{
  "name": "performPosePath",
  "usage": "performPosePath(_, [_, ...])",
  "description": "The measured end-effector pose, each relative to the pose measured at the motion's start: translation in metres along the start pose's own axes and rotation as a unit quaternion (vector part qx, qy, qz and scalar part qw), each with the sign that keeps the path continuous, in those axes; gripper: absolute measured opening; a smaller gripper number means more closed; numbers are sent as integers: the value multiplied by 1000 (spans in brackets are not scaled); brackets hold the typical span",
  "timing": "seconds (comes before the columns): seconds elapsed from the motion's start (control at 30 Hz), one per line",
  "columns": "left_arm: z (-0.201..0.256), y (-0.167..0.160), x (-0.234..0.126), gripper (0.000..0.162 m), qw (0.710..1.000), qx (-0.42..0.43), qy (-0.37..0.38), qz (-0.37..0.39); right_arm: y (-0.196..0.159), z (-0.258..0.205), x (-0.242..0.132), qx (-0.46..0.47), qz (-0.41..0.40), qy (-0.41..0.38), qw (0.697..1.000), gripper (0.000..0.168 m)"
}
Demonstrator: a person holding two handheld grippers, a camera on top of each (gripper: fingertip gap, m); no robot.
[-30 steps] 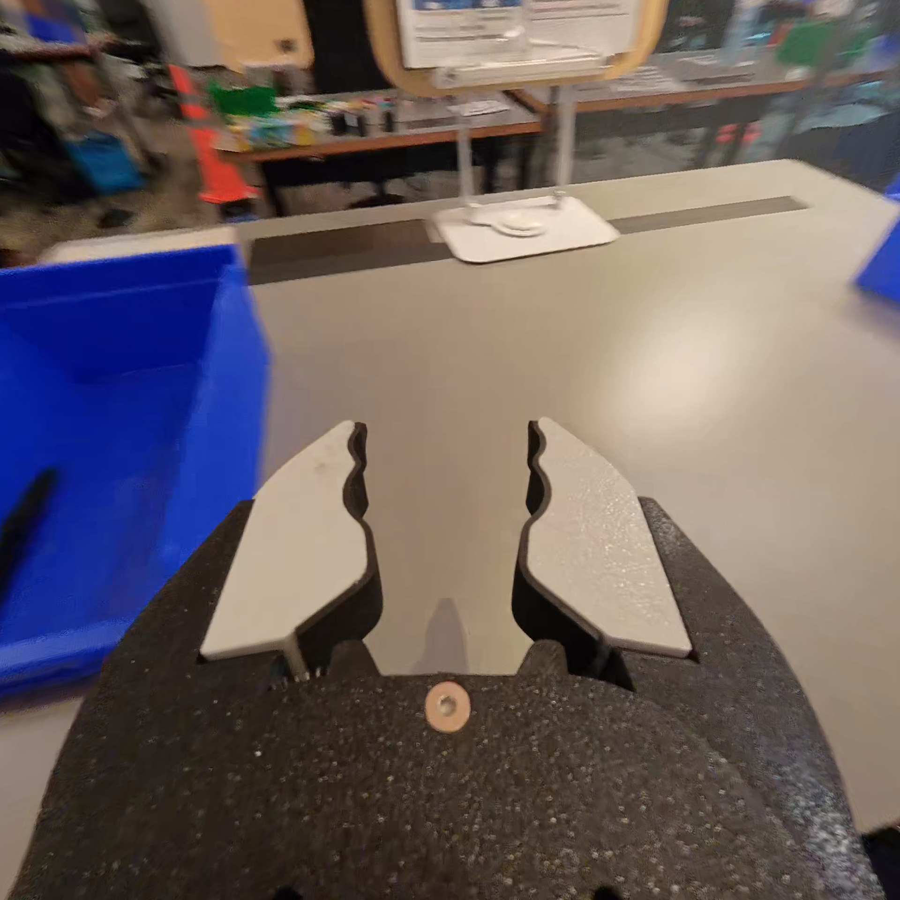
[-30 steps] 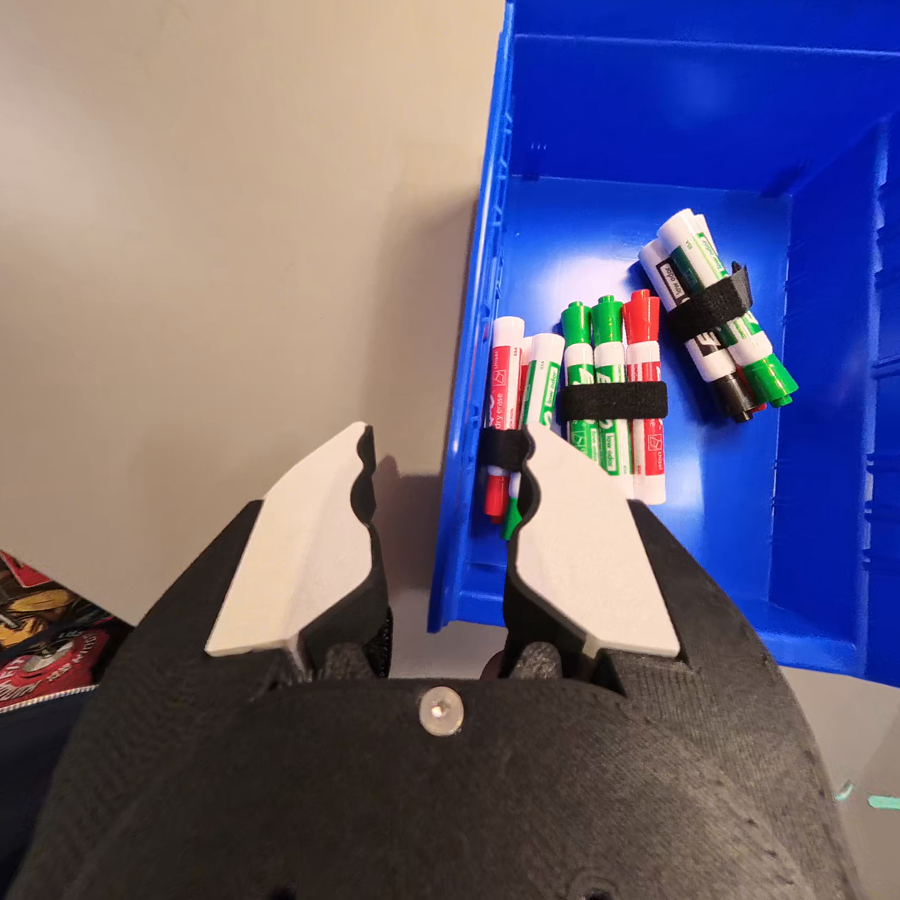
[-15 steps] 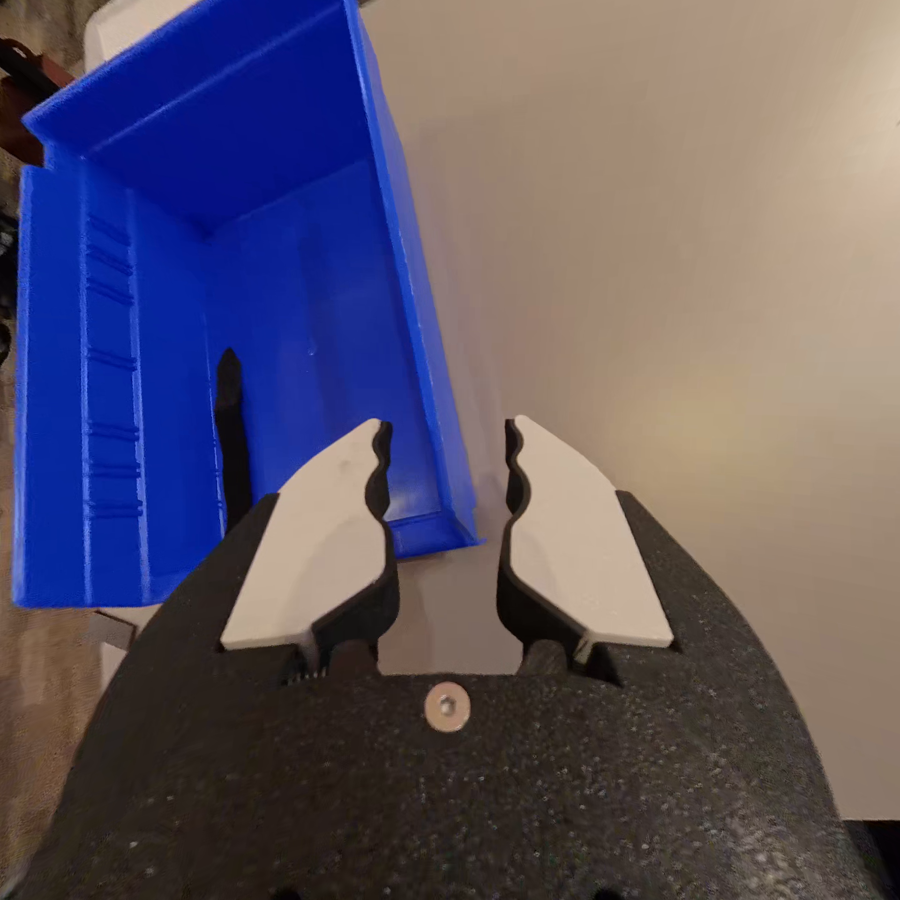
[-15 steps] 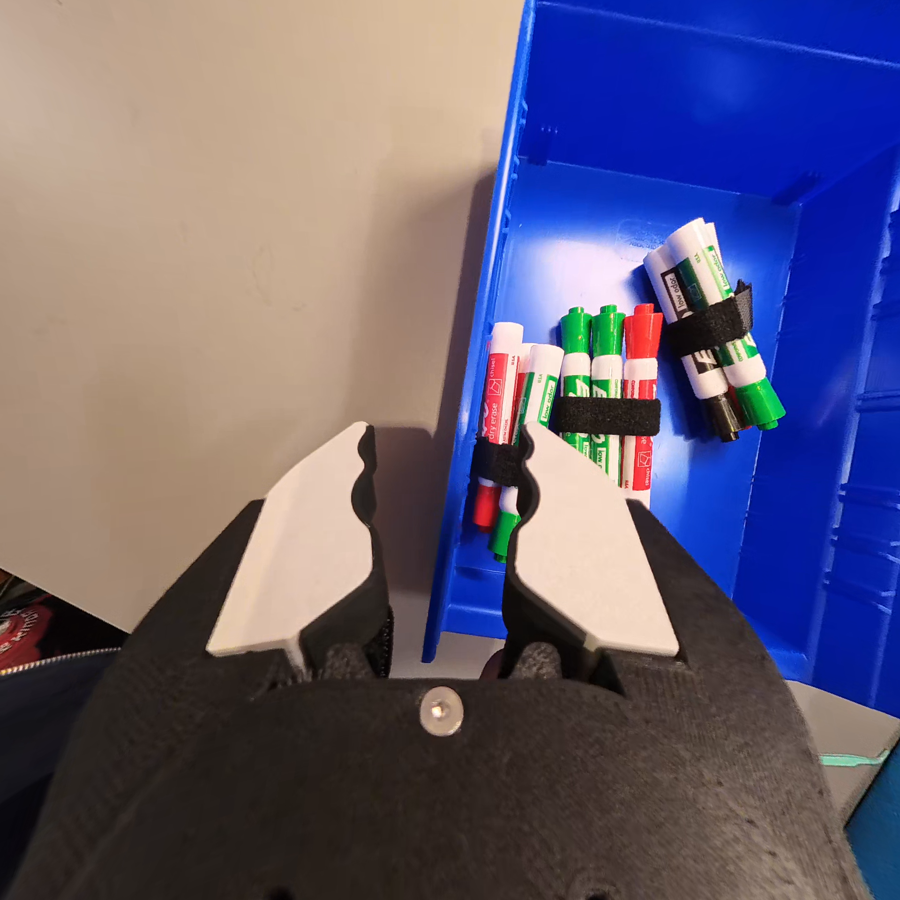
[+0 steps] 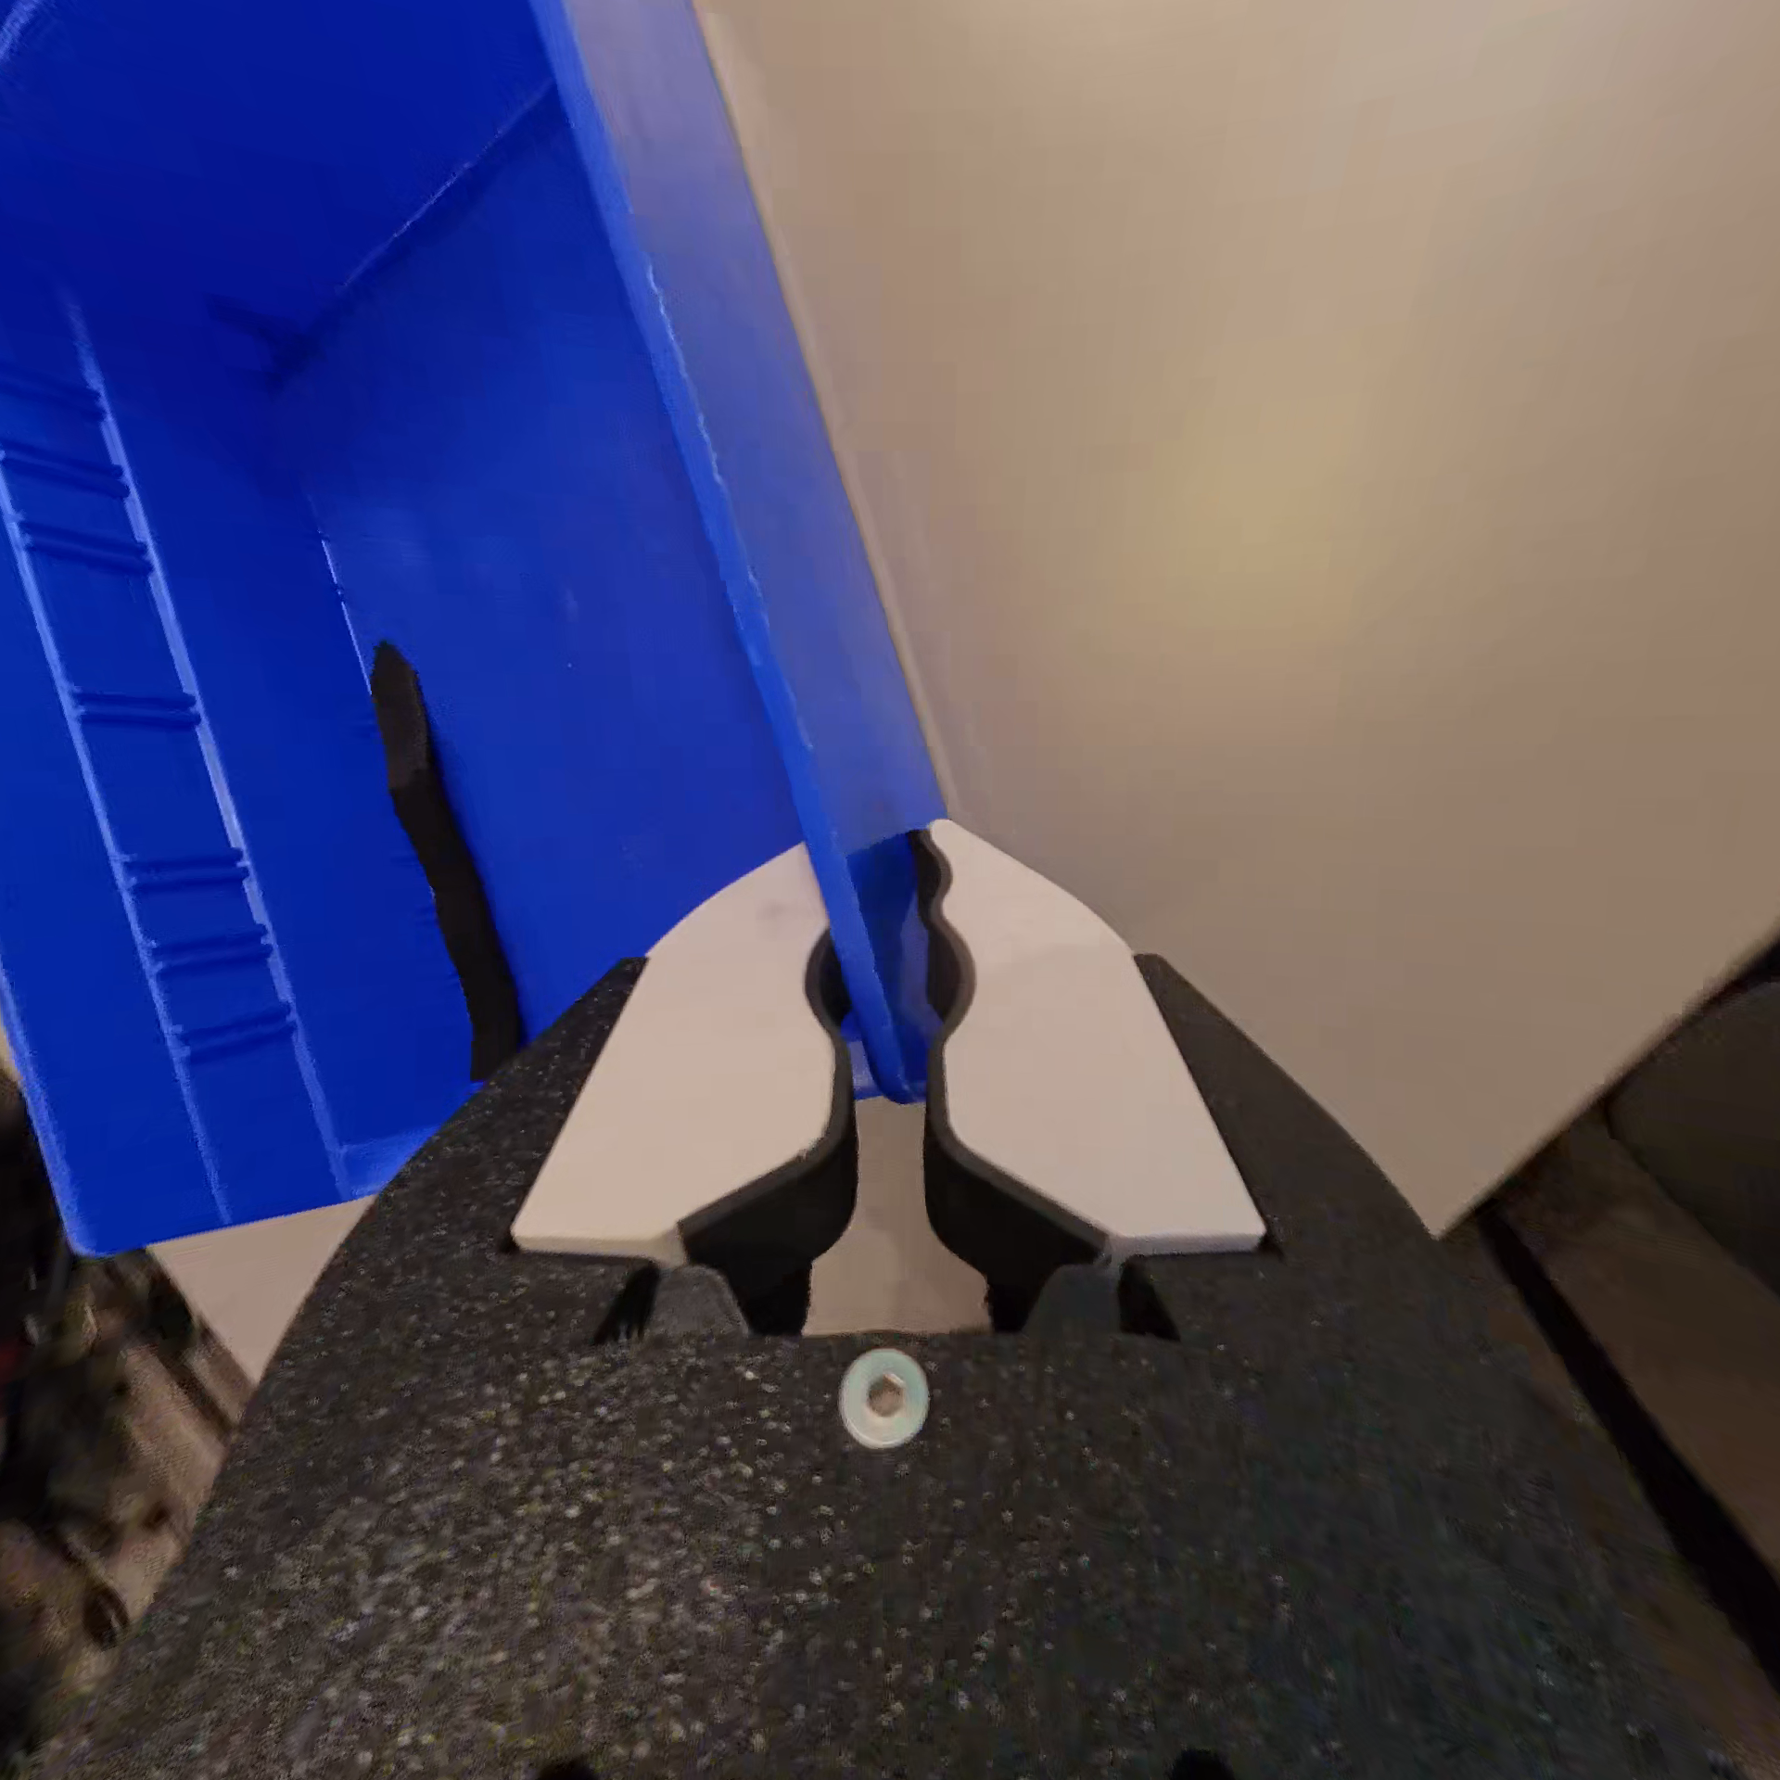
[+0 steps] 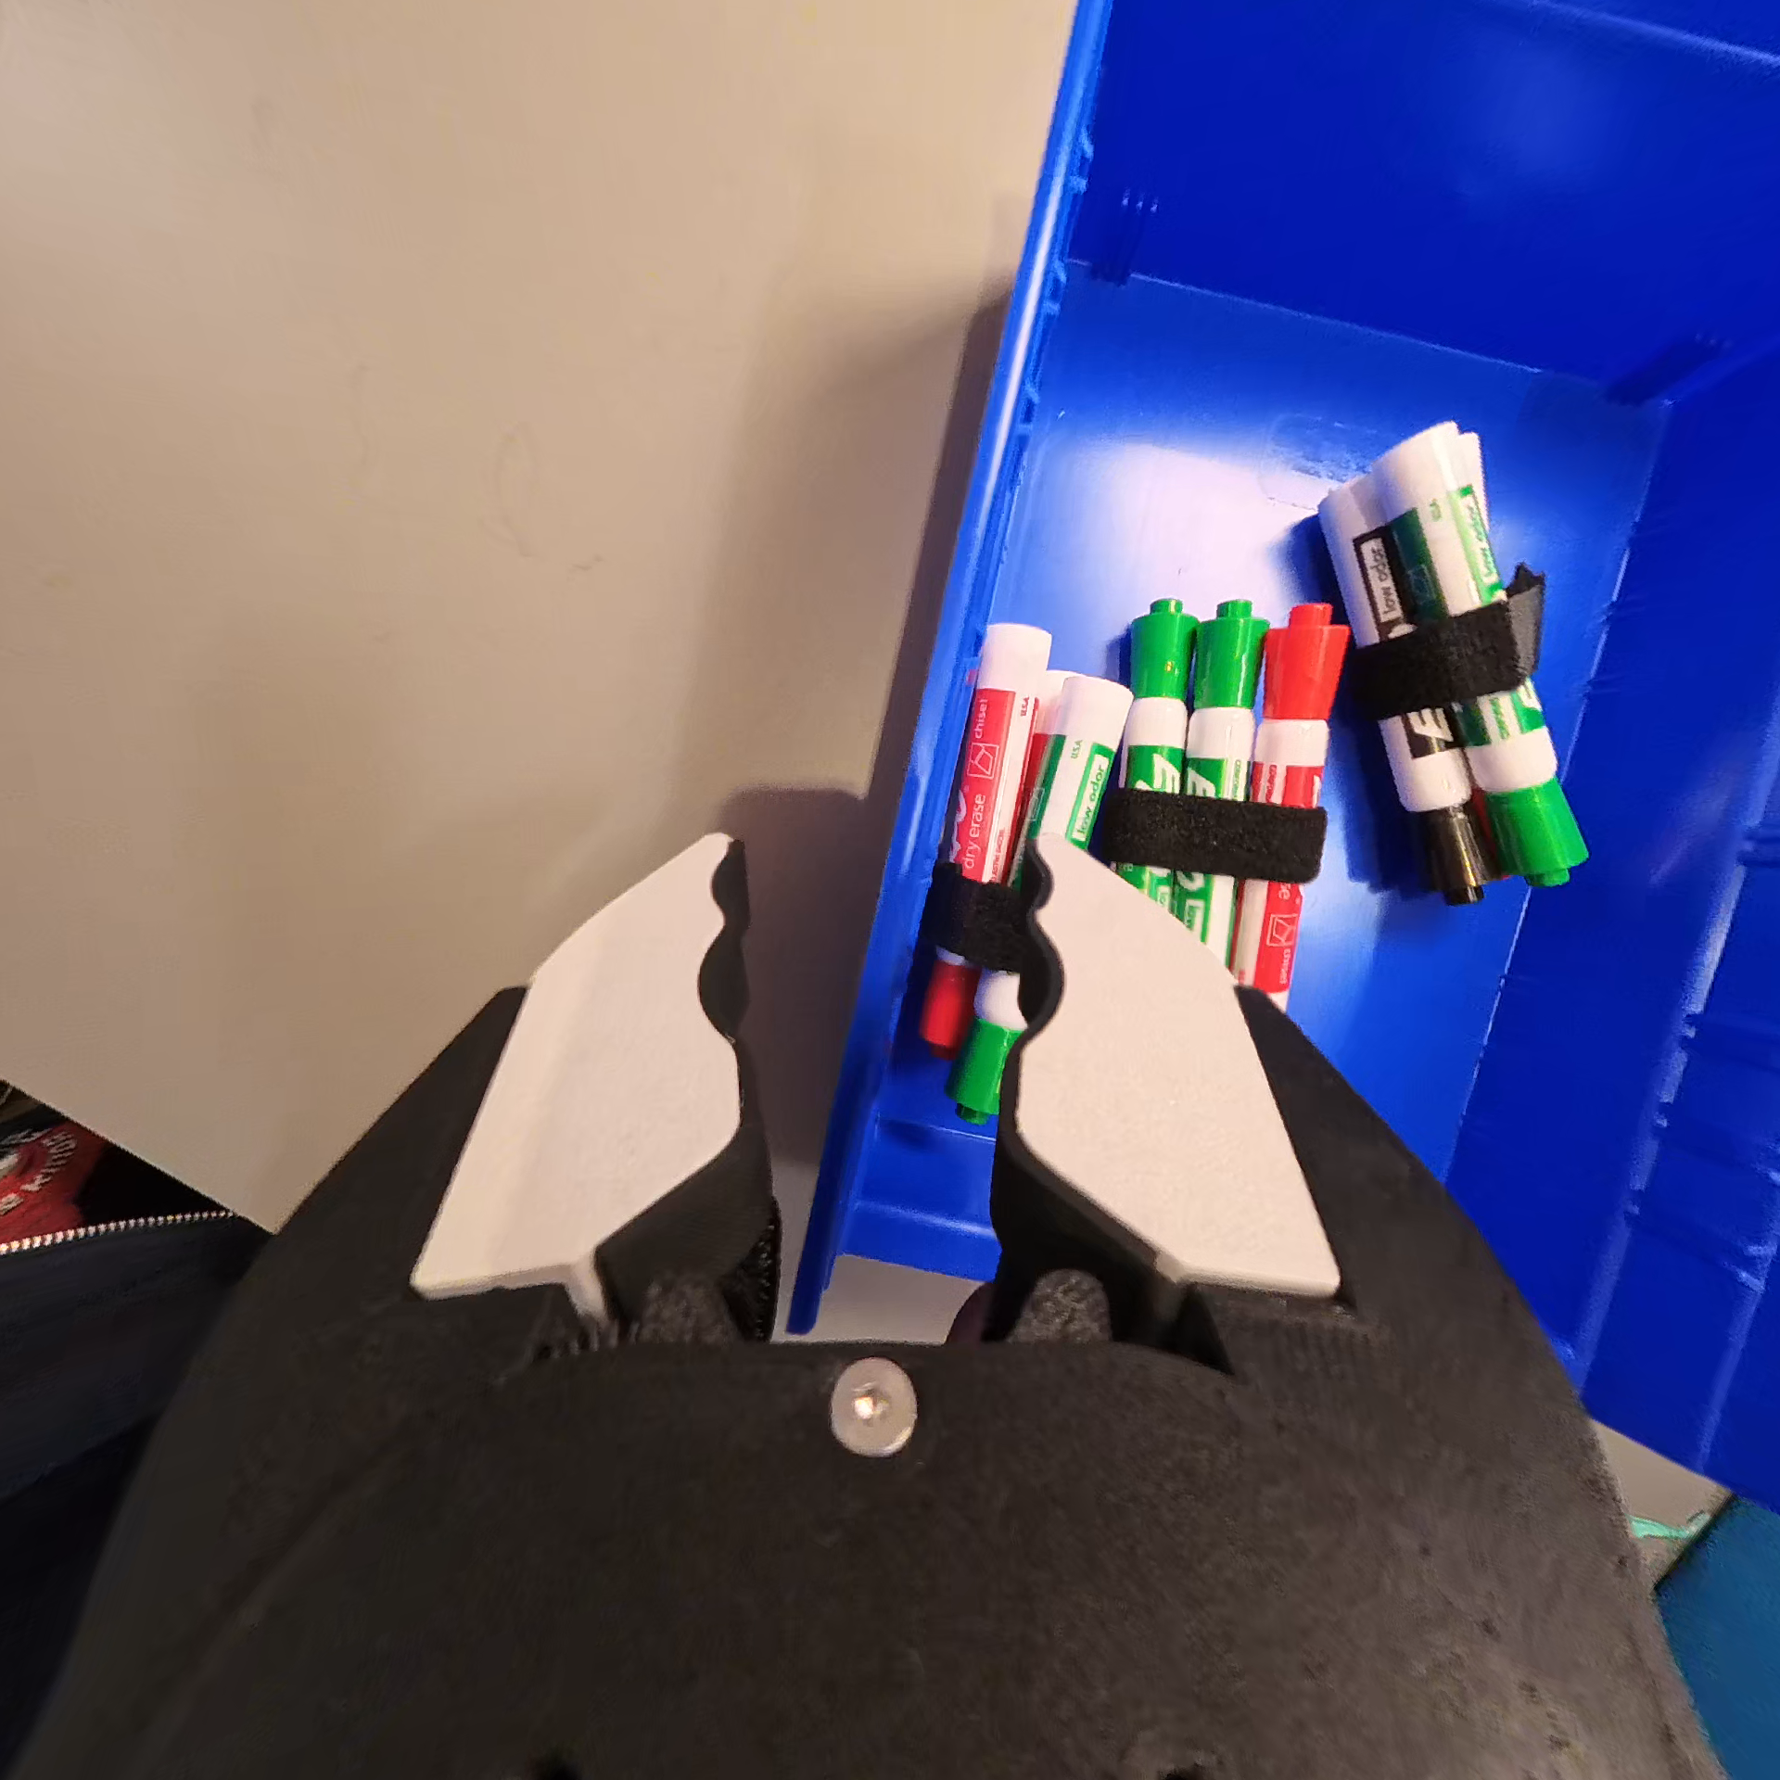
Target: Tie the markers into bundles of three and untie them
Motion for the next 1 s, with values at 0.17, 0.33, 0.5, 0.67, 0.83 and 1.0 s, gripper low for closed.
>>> performPosePath(0.17, [61, 29, -12, 9, 986, 130, -83, 67, 8, -5, 9, -37, -31, 4, 999, 53])
performPosePath(0.33, [108, 51, -21, 8, 958, 221, -144, 108, 13, -8, 23, -75, -74, -15, 994, 47])
performPosePath(0.5, [141, 65, -28, 8, 928, 285, -196, 140, 19, -1, 35, -113, -113, -70, 985, 29])
performPosePath(0.67, [154, 73, -29, 7, 907, 315, -226, 161, 28, 7, 45, -142, -142, -97, 975, 13])
performPosePath(0.83, [160, 82, -27, 8, 891, 335, -246, 181, 49, -3, 58, -186, -128, -70, 972, 10])
performPosePath(1.0, [163, 90, -22, 7, 881, 341, -263, 197, 85, -44, 79, -257, -113, -19, 959, 9])
Point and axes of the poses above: each gripper's, where its closed fingertips meet, x out along the fingers, y out of its top, z = x × y across the jaws, the point moved 5 cm from there along -x, back along the fingers, and after that the axes turned 3 degrees about z, right-handed, at the moved point
